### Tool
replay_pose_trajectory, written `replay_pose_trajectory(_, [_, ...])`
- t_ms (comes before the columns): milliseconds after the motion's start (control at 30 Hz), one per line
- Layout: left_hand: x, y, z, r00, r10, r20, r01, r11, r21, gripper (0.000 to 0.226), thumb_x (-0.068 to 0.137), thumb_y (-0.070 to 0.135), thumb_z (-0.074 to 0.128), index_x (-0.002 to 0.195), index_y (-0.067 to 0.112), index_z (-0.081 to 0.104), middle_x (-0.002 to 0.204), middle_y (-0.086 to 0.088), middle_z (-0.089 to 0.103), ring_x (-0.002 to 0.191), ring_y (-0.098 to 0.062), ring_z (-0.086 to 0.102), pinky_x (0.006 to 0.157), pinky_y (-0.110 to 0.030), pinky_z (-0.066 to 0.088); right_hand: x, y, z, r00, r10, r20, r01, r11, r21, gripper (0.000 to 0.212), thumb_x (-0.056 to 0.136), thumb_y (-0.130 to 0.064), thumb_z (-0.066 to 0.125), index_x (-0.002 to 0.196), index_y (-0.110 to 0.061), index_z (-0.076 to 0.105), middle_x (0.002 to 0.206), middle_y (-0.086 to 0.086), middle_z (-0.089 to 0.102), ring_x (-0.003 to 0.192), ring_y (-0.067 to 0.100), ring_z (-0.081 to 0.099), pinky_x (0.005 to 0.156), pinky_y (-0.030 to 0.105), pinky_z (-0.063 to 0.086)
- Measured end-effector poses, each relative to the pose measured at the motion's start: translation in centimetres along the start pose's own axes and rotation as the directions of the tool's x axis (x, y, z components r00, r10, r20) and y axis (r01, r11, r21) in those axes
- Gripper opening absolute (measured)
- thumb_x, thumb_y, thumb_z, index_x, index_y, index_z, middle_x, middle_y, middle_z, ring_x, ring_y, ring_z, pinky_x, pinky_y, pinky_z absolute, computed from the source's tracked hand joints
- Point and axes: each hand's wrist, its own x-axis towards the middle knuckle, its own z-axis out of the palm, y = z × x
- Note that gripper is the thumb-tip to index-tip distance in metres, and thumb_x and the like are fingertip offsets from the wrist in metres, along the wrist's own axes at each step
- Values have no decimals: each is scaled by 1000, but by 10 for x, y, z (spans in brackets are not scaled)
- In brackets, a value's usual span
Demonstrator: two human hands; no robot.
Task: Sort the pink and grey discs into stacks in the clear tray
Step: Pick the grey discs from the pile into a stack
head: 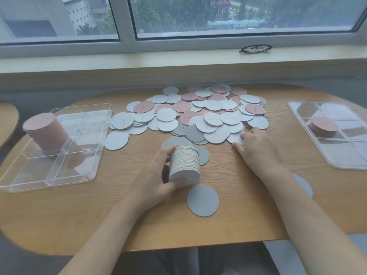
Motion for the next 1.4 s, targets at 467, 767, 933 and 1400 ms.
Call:
replay_pose_trajectory(467, [-1, 3, -2, 1000, 1, -11, -2, 999, -44, 82, 69, 53, 84, 136, 56, 38, 122, 33, 54, 108, -3, 61, 86, -27, 53, -30, -10, -8, 907, -174, -384, 238, 963, 127, 35, 100, -33, 34, 78, -12, 49, 52, 2, 44, 44, 33, 46, 45, 30, 28])
replay_pose_trajectory(767, [0, 3, -3, 1000, -2, -17, 2, 1000, -32, 82, 73, 40, 88, 138, 51, 40, 123, 32, 55, 114, -3, 58, 87, -21, 51, -28, -49, -7, 921, -154, -359, 318, 829, 459, 48, 93, -58, 46, 88, -12, 61, 62, 0, 59, 58, 31, 55, 55, 37, 43])
replay_pose_trajectory(933, [0, 4, -4, 999, -3, -39, 1, 999, -44, 83, 69, 40, 91, 134, 57, 41, 119, 25, 59, 108, -7, 62, 85, -21, 51, -20, -84, -7, 947, -185, -263, 320, 635, 703, 42, 94, -53, 48, 81, -14, 58, 66, -3, 58, 65, 20, 51, 60, 35, 40])
replay_pose_trajectory(1400, [0, 6, -3, 998, -44, -46, 39, 994, -105, 106, 64, 43, 91, 150, 46, 29, 132, 26, 52, 116, 1, 58, 87, -11, 46, -29, -97, 1, 960, -228, -164, 253, 450, 857, 19, 96, -31, 59, 82, -19, 63, 70, -4, 62, 67, 16, 57, 62, 23, 44])
